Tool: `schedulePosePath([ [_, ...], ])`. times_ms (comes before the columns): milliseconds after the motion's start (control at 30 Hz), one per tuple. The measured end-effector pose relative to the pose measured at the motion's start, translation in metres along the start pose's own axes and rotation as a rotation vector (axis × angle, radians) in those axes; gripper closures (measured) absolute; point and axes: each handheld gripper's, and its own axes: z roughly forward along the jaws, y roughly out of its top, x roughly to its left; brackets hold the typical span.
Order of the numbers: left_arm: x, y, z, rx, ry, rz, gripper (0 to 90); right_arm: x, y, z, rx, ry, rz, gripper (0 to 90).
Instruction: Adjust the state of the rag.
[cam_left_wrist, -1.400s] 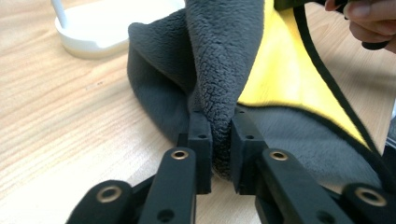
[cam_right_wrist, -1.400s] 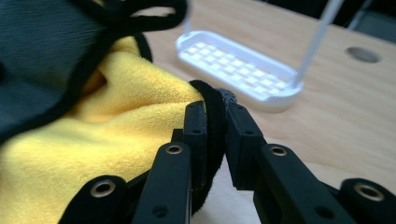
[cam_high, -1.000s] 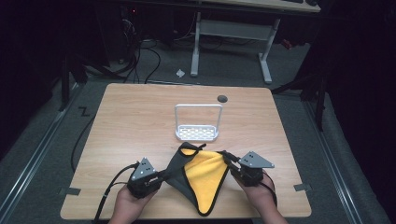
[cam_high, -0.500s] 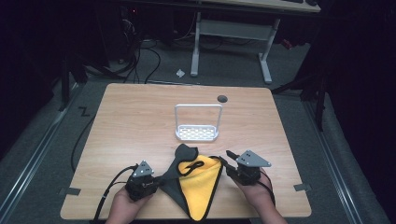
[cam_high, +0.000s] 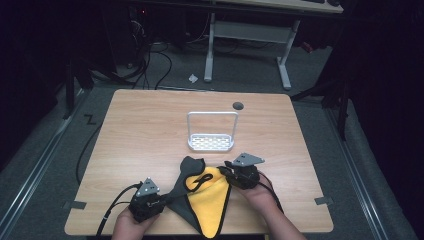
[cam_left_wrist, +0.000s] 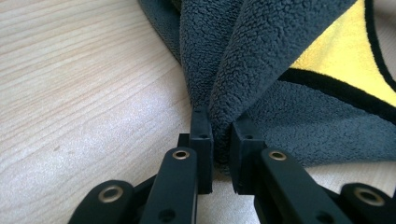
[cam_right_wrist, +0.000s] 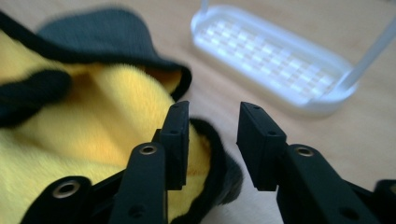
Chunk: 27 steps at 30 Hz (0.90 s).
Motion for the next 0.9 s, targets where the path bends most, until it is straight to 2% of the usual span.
schedulePosePath([
  [67, 0.0, 0.0, 0.0, -0.002, 0.001, -0.001, 81.4, 0.002, -0.002, 0.0, 0.003, -0.029, -0.024, 84.8],
  [133, 0.001, 0.002, 0.001, -0.002, 0.004, 0.002, 81.5, 0.001, 0.0, -0.009, -0.028, -0.036, -0.014, 86.5],
  [267, 0.004, 0.01, 0.003, -0.024, -0.011, -0.001, 82.2, -0.001, -0.004, -0.033, -0.085, -0.096, -0.027, 86.5],
  [367, 0.004, 0.02, 0.011, -0.03, -0.038, 0.017, 82.7, -0.008, -0.015, -0.055, -0.105, -0.141, 0.001, 85.9],
  [433, 0.003, 0.023, 0.015, -0.027, -0.044, 0.018, 82.7, -0.014, -0.026, -0.067, -0.093, -0.167, 0.033, 83.9],
  [500, 0.0, 0.032, 0.026, -0.016, -0.064, 0.046, 82.7, -0.019, -0.038, -0.076, -0.065, -0.192, 0.071, 79.8],
  [567, -0.001, 0.034, 0.03, -0.012, -0.071, 0.05, 82.6, -0.025, -0.048, -0.083, -0.048, -0.21, 0.106, 76.3],
  [633, -0.003, 0.038, 0.037, 0.002, -0.089, 0.056, 82.4, -0.027, -0.053, -0.089, -0.04, -0.233, 0.124, 73.3],
  [700, -0.006, 0.039, 0.039, 0.009, -0.1, 0.063, 82.5, -0.028, -0.055, -0.094, -0.047, -0.233, 0.122, 71.2],
  [800, -0.009, 0.038, 0.041, 0.034, -0.075, 0.078, 82.6, -0.024, -0.049, -0.099, -0.093, -0.197, 0.136, 66.2],
  [900, -0.01, 0.034, 0.039, 0.037, -0.069, 0.084, 82.6, -0.016, -0.036, -0.102, -0.143, -0.18, 0.105, 64.3],
])
